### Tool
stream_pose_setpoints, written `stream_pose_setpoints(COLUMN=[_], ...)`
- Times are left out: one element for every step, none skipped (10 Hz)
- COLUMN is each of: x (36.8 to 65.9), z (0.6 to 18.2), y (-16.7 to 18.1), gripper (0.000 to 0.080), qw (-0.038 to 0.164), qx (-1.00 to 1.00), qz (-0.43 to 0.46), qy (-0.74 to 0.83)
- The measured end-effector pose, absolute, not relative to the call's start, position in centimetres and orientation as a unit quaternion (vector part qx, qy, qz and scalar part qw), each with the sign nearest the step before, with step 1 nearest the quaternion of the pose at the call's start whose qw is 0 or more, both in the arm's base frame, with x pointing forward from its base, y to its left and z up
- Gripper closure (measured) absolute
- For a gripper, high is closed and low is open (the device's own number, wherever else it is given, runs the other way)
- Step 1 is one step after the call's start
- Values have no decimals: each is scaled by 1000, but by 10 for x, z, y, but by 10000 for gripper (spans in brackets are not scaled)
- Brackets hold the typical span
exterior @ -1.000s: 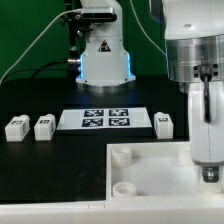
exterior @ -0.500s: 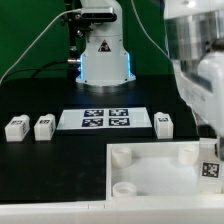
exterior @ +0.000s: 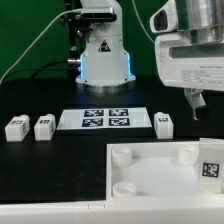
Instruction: Assemble one leg
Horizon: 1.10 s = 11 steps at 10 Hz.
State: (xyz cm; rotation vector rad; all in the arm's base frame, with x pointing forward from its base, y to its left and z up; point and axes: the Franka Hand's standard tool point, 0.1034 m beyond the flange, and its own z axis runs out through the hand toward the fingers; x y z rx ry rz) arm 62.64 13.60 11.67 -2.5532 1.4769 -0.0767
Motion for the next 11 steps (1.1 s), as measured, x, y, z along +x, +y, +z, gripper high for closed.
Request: stream_pose_setpoints(x=[626,626,626,626,626,626,626,626,626,626,626], z=[116,116,116,115,115,115,115,115,115,115,114], y=[136,135,135,135,135,135,135,135,135,135,135], gripper=[151,151,151,151,151,151,151,151,151,151,151], qw=[95,95,95,95,95,95,95,95,94,94,94], qx=[-861,-861,-861,-861,-861,-861,-861,-861,-861,-861,-861], qz=[-25,-25,-25,-25,-25,-25,-25,-25,-25,-25,-25], qy=[499,499,499,499,499,499,499,500,500,500,500])
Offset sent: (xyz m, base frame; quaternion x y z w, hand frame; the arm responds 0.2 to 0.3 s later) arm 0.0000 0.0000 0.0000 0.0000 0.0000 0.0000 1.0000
